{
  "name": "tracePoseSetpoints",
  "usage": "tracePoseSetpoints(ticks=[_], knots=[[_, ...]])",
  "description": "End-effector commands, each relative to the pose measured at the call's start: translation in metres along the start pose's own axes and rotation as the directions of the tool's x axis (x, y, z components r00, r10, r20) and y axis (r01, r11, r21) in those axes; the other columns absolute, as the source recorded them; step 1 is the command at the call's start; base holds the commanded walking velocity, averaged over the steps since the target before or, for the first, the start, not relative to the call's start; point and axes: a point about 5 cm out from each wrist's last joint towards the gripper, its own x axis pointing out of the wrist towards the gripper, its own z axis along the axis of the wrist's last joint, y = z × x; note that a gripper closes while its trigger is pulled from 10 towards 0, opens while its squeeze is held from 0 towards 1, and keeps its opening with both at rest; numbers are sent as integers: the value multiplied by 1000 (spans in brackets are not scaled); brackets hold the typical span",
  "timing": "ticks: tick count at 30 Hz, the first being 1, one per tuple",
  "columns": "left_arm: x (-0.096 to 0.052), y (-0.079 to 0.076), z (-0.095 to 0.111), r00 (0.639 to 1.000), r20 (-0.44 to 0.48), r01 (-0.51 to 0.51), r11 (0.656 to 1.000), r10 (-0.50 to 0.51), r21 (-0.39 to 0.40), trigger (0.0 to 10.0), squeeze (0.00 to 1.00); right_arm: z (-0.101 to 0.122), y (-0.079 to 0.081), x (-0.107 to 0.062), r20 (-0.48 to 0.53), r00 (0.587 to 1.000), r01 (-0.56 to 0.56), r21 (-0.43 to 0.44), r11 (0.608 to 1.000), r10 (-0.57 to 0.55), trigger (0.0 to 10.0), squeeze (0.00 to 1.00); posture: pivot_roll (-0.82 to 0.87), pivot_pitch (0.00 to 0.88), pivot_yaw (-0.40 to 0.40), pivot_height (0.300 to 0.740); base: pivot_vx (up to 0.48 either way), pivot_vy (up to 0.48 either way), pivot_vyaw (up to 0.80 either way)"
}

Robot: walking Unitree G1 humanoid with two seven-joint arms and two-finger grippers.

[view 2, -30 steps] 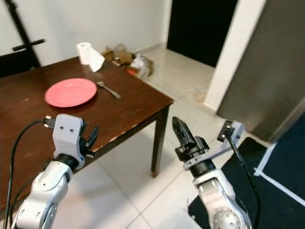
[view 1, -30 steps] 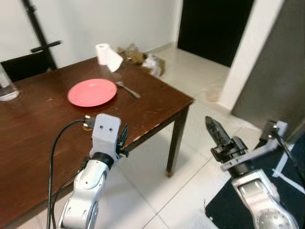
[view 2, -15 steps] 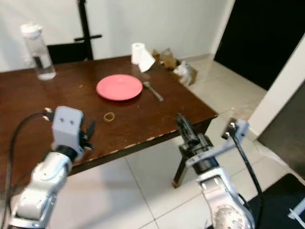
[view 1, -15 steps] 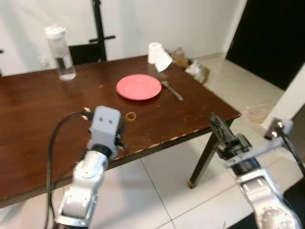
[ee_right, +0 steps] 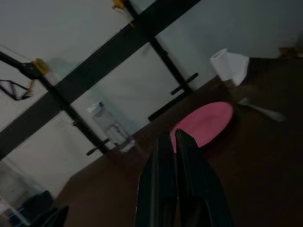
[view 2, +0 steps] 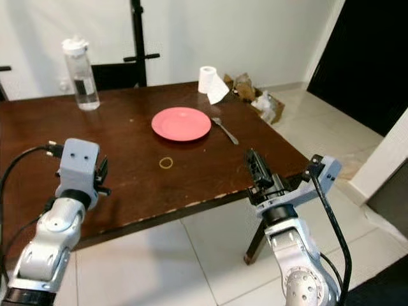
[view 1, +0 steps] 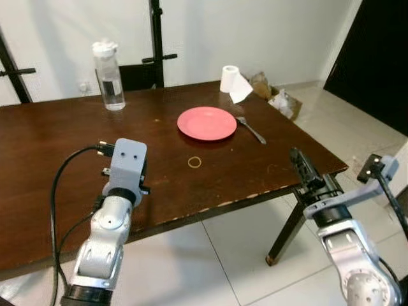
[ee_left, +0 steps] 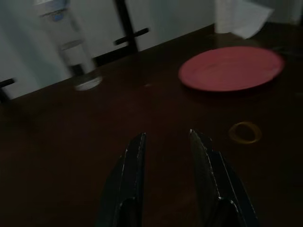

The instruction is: Setting the table

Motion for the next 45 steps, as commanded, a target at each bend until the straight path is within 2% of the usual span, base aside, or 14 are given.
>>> tracePoseSetpoints(ticks=[1,24,33,35,38,39,40,41,42,43,44,45], knots=[[1,-1,-1,1000,2,5,1000,-5,11,10000,0,-1,-3,-2,2,1000,17,-7,1000,-17,10000,0,29,46,37,740,472,0,0],[-2,-13,2,996,31,87,996,-86,-9,10000,0,-5,-4,-3,-11,1000,21,-40,999,-21,10000,0,26,57,41,740,468,0,0],[-9,-24,-3,977,-8,212,977,-212,-13,10000,0,-6,-5,-4,-17,999,27,-47,999,-28,10000,0,26,63,42,740,0,0,0],[-11,-23,-7,960,-22,278,960,-278,23,10000,0,-7,-5,-5,-28,999,24,-68,997,-26,10000,0,29,68,42,740,0,0,0],[-10,-18,-10,947,-29,321,945,-320,68,10000,0,-9,-4,-5,-41,999,21,-91,996,-24,10000,0,31,72,42,740,0,0,0],[-6,-10,-12,930,-38,368,918,-367,149,10000,0,-11,-4,-5,-52,998,26,-111,993,-32,10000,0,41,84,42,740,0,0,0],[-4,-6,-14,918,-46,395,897,-395,199,10000,0,-13,-5,-5,-56,998,35,-119,992,-42,10000,0,41,84,42,740,0,0,0],[-4,-6,-14,918,-46,395,897,-395,199,10000,0,-13,-5,-5,-56,998,35,-119,992,-42,10000,0,41,84,42,740,0,0,0],[-3,-4,-15,910,-52,413,882,-412,228,10000,0,-13,-6,-5,-58,997,41,-124,991,-49,10000,0,48,93,42,740,0,0,0],[-1,-2,-19,875,-78,478,824,-479,305,10000,0,-15,-7,-5,-62,996,53,-135,989,-62,10000,0,55,105,44,740,0,0,0],[-1,-2,-19,875,-78,478,824,-479,305,10000,0,-15,-7,-5,-62,996,53,-135,989,-62,10000,0,55,105,44,740,0,0,0],[2,-2,-23,831,-104,537,740,-546,406,10000,0,-16,-7,-5,-67,995,58,-143,988,-68,10000,0,59,118,43,740,0,0,0]])
